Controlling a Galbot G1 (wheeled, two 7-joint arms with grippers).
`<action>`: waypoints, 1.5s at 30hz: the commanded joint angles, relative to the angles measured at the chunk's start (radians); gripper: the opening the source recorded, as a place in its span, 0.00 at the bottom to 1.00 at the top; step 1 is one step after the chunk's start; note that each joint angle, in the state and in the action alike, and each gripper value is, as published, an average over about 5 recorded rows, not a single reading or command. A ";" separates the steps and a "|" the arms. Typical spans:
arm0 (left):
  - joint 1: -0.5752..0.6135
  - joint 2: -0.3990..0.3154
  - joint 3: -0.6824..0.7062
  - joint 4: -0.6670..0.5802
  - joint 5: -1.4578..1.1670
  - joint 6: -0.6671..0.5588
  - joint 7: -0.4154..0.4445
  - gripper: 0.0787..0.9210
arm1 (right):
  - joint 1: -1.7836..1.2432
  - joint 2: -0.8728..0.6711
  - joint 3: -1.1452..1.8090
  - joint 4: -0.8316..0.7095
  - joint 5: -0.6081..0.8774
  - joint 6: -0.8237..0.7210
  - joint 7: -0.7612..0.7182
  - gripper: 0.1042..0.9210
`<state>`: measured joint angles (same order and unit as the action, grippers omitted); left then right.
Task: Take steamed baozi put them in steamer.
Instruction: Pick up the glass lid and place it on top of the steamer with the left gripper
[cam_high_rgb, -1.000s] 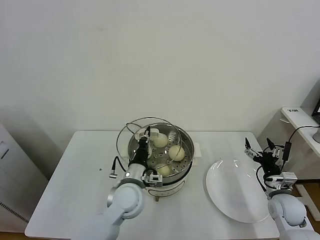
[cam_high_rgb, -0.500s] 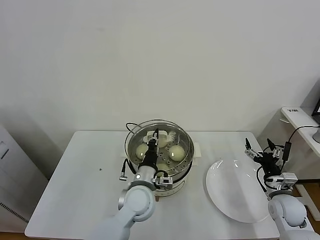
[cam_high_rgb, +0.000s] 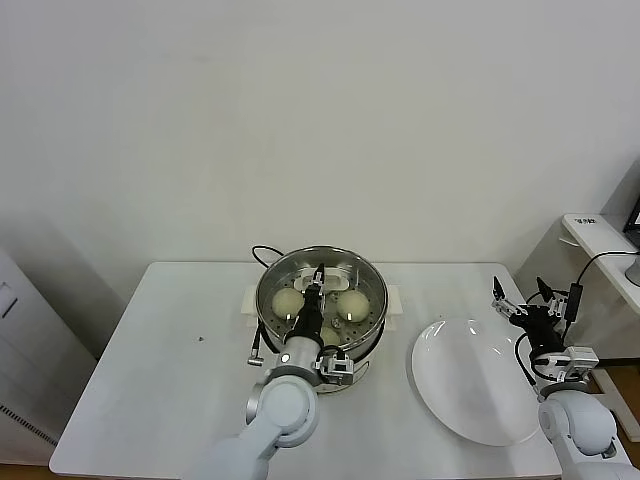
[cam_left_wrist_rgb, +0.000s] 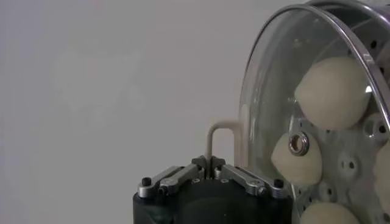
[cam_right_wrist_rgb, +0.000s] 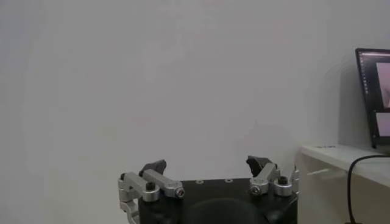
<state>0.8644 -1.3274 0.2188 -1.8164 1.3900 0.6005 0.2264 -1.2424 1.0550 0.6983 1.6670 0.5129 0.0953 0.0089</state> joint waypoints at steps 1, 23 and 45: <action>0.001 -0.007 0.003 0.006 -0.002 0.001 -0.001 0.03 | 0.001 -0.002 0.000 0.002 0.000 -0.001 0.000 0.88; 0.009 -0.001 0.002 0.011 -0.050 0.046 -0.030 0.04 | -0.006 0.001 0.006 0.005 0.001 0.001 -0.006 0.88; 0.149 0.195 -0.503 -0.478 -1.738 -0.163 -0.158 0.74 | -0.015 0.003 -0.015 0.030 0.049 -0.034 0.011 0.88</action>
<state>0.9935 -1.1901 0.0585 -2.1203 0.8567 0.4937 0.2965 -1.2478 1.0560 0.6990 1.6737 0.5276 0.0865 0.0015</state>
